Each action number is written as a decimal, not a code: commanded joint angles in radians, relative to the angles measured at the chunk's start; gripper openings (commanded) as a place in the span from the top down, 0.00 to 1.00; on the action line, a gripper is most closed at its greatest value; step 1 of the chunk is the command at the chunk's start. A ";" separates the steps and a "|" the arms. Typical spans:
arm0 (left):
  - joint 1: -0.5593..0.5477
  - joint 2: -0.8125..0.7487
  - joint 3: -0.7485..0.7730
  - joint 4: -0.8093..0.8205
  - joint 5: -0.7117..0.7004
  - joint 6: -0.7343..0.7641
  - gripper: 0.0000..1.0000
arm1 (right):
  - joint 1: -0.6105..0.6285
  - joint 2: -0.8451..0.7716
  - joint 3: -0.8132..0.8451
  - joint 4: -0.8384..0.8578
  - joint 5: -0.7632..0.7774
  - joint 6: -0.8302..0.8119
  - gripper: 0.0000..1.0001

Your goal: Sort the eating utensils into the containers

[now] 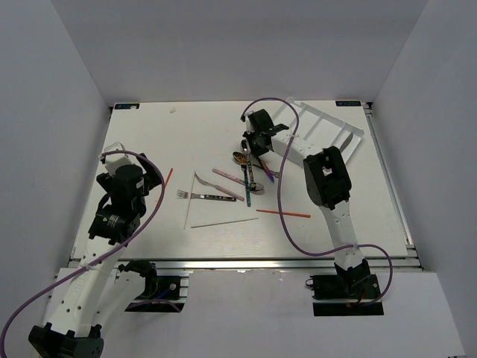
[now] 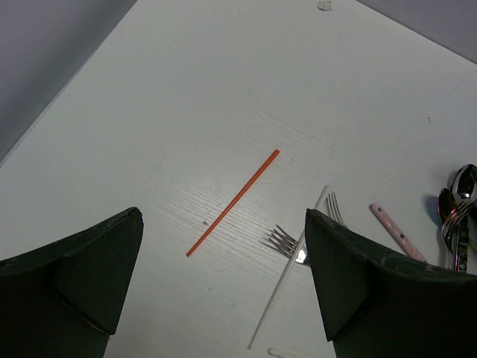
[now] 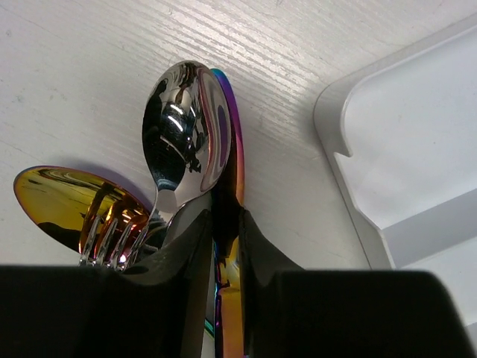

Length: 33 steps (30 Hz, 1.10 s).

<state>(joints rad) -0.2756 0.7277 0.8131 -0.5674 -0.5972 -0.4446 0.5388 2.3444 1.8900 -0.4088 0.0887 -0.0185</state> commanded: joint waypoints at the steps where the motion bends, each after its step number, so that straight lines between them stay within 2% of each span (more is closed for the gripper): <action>1: 0.007 -0.007 0.004 0.009 0.005 0.009 0.02 | 0.000 0.047 -0.006 -0.105 0.000 -0.034 0.80; 2: 0.007 -0.007 0.003 0.009 0.005 0.009 0.02 | 0.000 0.052 -0.005 -0.113 0.000 -0.034 0.83; 3: 0.007 -0.010 0.001 0.008 0.005 0.009 0.02 | 0.001 0.058 0.000 -0.122 0.000 -0.032 0.90; 6: 0.007 -0.011 0.003 0.008 0.004 0.009 0.02 | 0.000 0.069 0.003 -0.154 -0.007 -0.014 1.00; 15: 0.007 -0.017 0.001 0.006 0.002 0.007 0.02 | 0.000 -0.068 -0.069 -0.093 -0.059 0.149 1.00; 21: 0.007 -0.024 0.001 0.006 -0.001 0.007 0.02 | 0.000 -0.164 -0.109 -0.059 -0.072 0.195 1.00; 33: 0.007 -0.028 0.001 0.006 -0.003 0.007 0.02 | -0.002 -0.157 -0.135 -0.068 -0.058 0.186 1.00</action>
<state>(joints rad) -0.2756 0.7113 0.8127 -0.5678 -0.5976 -0.4446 0.5369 2.2036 1.7657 -0.4679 0.0414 0.1577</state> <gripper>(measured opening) 0.981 0.004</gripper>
